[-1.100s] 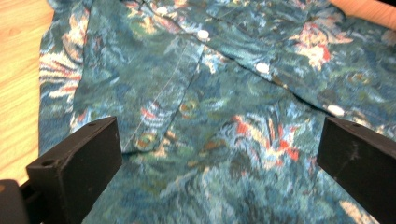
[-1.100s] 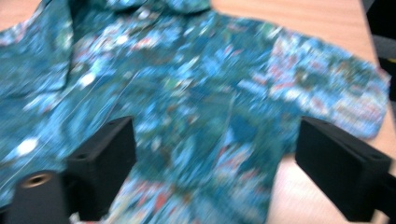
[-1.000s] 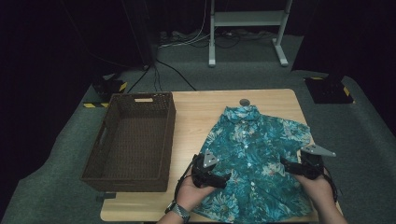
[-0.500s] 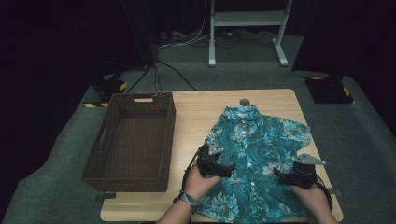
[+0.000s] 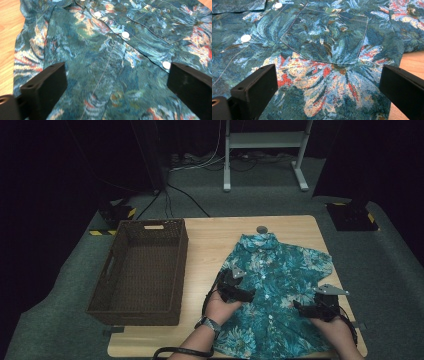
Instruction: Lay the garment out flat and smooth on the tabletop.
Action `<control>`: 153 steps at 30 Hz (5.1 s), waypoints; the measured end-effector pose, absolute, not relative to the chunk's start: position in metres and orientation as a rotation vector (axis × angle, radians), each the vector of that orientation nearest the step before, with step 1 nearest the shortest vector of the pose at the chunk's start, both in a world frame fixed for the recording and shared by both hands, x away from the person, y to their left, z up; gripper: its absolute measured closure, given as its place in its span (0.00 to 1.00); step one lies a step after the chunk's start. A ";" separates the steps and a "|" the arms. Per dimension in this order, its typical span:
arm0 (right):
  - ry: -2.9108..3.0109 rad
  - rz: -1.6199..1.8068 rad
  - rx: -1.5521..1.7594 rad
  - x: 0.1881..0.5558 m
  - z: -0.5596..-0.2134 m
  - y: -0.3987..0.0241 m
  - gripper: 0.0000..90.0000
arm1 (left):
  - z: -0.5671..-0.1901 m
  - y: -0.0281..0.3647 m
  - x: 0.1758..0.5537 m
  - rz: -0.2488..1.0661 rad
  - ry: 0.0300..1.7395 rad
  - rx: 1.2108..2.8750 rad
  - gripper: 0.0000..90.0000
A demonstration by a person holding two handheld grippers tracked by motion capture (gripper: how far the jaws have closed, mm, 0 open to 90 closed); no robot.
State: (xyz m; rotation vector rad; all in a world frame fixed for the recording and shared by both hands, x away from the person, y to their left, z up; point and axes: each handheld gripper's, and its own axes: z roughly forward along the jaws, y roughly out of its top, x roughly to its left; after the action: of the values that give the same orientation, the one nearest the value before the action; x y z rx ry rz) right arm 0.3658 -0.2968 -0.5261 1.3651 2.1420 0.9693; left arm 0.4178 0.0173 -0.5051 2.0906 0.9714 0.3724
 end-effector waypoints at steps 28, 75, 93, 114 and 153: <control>2.223 0.888 1.351 0.368 -0.539 -0.292 0.00 | -0.528 -0.027 0.451 0.407 0.984 2.181 0.37; 2.221 0.903 1.347 0.368 -0.539 -0.292 0.00 | -0.454 0.062 0.457 0.610 1.167 1.974 0.92; 2.212 0.899 1.355 0.367 -0.540 -0.292 0.00 | -0.413 0.102 0.455 0.744 1.265 1.873 0.69; 2.214 0.900 1.350 0.367 -0.540 -0.292 0.00 | -0.450 0.084 0.448 0.601 1.243 1.905 0.19; 2.236 0.917 1.316 0.404 -0.538 -0.265 0.00 | -0.540 0.064 0.394 0.427 1.048 2.183 0.00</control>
State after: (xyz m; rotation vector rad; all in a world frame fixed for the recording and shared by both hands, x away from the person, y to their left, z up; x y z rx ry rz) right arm 0.4038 -0.2652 -0.5376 1.3158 2.2357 0.9165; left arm 0.3939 0.0639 -0.5401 2.1829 1.0480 0.4272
